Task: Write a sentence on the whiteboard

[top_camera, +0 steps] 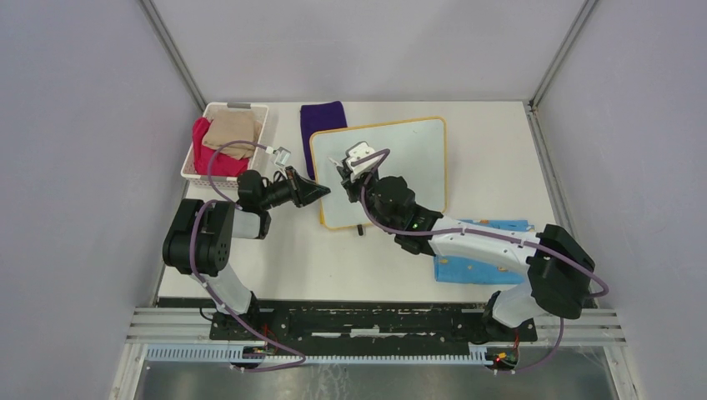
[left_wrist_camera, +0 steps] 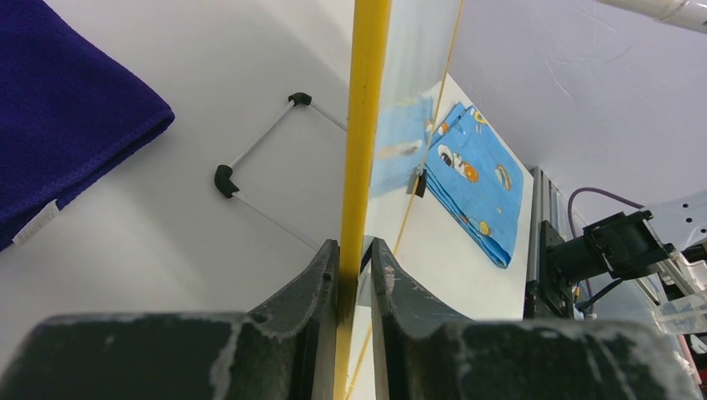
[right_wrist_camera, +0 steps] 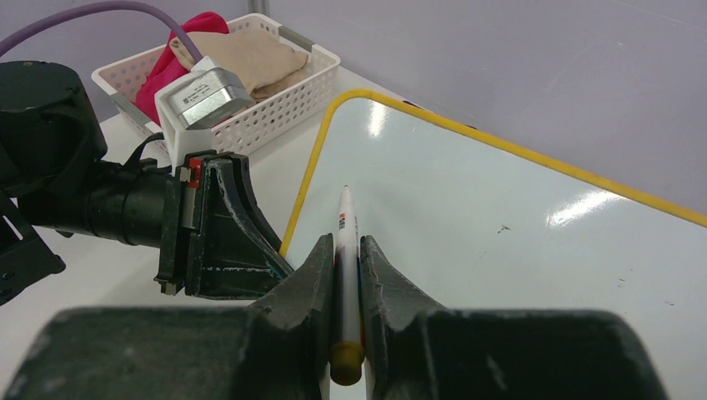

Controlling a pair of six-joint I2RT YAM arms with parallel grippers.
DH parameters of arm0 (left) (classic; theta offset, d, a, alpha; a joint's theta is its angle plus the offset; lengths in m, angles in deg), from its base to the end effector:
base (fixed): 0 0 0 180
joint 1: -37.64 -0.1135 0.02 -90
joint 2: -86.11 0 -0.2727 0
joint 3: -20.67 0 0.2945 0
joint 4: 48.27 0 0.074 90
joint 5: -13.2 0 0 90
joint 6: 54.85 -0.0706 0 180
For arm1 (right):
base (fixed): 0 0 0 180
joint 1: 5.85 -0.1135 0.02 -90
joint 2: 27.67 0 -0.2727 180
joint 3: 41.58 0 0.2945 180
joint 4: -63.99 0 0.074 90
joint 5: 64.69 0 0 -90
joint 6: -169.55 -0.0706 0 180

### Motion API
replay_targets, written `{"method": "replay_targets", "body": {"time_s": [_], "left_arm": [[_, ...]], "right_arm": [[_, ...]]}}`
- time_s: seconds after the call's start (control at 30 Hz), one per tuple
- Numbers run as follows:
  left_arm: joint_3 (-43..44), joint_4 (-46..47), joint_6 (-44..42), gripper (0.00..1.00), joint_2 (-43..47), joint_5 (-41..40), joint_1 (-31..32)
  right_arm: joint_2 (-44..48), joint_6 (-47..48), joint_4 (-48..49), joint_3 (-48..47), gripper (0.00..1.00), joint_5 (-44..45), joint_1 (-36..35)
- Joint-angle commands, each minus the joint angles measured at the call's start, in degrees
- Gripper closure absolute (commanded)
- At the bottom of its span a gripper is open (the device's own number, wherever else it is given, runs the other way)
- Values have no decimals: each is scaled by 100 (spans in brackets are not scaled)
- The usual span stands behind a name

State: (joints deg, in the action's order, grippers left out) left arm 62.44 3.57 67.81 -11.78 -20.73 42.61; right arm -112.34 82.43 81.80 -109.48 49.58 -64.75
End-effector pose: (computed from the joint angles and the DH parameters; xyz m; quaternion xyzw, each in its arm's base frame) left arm 0.3284 -0.0874 0.1307 0.1556 0.7047 -0.5198 0.4572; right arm 0.2392 0.3403 0.3026 -0.2230 0.6648 0.1976 0.6850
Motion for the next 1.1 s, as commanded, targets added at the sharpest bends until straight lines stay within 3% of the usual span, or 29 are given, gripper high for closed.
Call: {"method": "replay_targets", "body": {"time_s": [0.0, 1.07], "left_arm": [[-23, -113, -378, 98, 2, -219, -14], [-18, -444, -656, 98, 77, -345, -14]], "right_arm": [[-149, 20, 331, -372, 100, -34, -21], [-791, -445, 262, -691, 100, -105, 393]]}}
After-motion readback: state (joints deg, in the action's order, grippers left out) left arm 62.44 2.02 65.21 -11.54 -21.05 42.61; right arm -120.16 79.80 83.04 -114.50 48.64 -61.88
